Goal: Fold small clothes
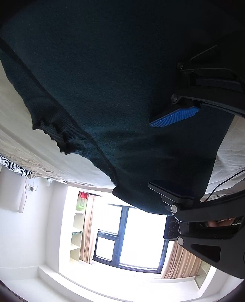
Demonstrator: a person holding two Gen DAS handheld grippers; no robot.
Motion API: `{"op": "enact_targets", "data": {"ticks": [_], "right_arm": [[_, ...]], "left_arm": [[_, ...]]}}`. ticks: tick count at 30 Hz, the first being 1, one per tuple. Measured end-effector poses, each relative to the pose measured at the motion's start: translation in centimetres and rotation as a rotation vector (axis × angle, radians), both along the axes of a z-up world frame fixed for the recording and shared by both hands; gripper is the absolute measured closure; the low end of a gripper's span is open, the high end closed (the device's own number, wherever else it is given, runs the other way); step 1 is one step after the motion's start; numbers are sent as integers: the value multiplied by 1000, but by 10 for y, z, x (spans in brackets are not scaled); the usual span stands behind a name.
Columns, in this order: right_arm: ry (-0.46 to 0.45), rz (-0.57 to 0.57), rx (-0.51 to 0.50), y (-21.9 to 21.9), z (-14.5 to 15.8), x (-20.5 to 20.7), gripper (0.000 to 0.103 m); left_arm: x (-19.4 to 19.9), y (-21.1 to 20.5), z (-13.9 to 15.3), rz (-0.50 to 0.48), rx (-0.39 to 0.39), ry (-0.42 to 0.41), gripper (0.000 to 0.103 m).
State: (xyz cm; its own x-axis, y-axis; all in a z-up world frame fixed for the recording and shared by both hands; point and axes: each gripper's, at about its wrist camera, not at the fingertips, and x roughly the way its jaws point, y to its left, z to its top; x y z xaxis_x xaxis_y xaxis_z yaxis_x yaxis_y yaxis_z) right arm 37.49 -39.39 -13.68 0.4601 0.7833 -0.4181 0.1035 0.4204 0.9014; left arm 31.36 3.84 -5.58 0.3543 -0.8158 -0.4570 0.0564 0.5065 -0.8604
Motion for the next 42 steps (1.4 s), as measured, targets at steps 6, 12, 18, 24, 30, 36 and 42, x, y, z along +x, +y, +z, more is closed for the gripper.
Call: {"op": "enact_targets", "data": {"ticks": [6,12,18,24,30,36,42], "right_arm": [[-13,-112,116,-74,2,-12,39],[0,-153,194,-117,2,-14,32],[32,-167,213,-139,-8,-5,32],[59,-98,94,-134,4,11,32],[87,-4,-121,-111,18,26,44],[117,34,-306,-102,25,32,88],[80,20,-384,-119,49,38,90]], "left_arm": [[6,-100,21,-129,40,-63,87],[6,-200,-5,-255,87,-59,87],[6,-241,-51,-300,131,6,69],[-18,-222,-18,-342,122,-144,37],[-27,-183,3,-296,146,-245,37],[-27,-166,-16,-273,145,-177,37],[-23,-161,-15,-279,144,-198,37]]}}
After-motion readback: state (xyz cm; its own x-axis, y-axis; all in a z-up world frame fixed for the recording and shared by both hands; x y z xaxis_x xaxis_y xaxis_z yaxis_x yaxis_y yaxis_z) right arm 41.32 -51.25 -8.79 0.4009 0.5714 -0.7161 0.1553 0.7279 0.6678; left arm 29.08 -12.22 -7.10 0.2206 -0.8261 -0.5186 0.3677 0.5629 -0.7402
